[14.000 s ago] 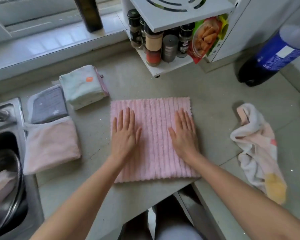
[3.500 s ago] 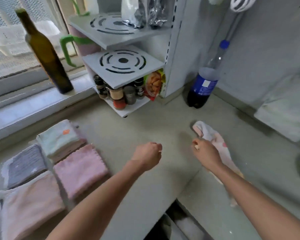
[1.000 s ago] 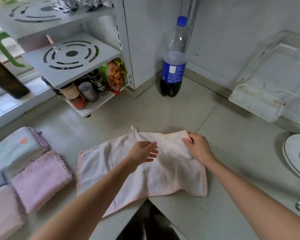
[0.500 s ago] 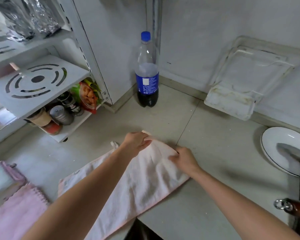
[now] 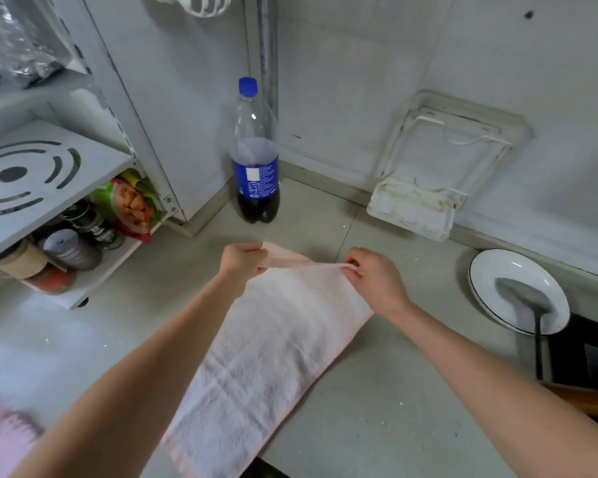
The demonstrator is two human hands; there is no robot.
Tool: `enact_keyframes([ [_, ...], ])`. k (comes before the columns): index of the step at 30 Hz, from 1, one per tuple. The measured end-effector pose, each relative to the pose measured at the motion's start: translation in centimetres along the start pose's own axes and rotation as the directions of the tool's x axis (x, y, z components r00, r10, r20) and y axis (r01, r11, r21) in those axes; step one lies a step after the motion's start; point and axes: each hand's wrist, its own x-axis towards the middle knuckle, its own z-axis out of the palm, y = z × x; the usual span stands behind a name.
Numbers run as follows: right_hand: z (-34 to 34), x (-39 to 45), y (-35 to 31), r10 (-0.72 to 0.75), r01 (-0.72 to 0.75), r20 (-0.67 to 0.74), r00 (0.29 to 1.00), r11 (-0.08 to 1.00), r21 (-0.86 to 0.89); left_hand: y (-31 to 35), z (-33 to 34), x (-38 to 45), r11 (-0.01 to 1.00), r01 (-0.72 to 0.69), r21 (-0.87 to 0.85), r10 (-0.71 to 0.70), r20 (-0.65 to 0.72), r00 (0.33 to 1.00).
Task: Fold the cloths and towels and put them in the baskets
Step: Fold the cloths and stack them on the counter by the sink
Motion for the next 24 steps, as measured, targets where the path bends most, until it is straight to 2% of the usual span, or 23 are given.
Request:
enact_keyframes([
  [3, 1.3, -2.8, -3.6, -0.175, 0.171, 0.132, 0.976, 0.984, 0.043, -1.2, -4.7, -0.2, 0.962, -0.095, 0.255, 0.094, 0.017, 0.995],
  [7, 5.1, -7.6, -8.7, -0.343, 0.333, 0.32, 0.883, 0.939, 0.088, -3.6, -11.2, -1.4, 0.834, -0.152, 0.531, 0.167, 0.02, 0.986],
  [11, 9.1, -11.9, -13.1, -0.425, 0.437, 0.415, 0.804, 0.897, 0.072, -5.4, -15.7, -3.0, 0.6, -0.19, 0.777, 0.253, 0.041, 0.967],
  [16, 13.1, -16.2, -17.2, -0.456, 0.486, 0.438, 0.774, 0.873, 0.05, -7.1, -18.8, -4.6, 0.558, -0.19, 0.807, 0.304, 0.014, 0.953],
  [19, 14.2, -18.0, -19.4, -0.413, 0.434, 0.483, 0.772, 0.898, 0.074, -8.1, -20.5, -5.2, 0.552, -0.17, 0.816, 0.298, -0.003, 0.954],
  [24, 16.4, -20.3, -19.9, -0.359, 0.491, 0.575, 0.736, 0.867, -0.087, -10.8, -22.0, -6.4, 0.516, -0.101, 0.85, 0.208, -0.01, 0.978],
])
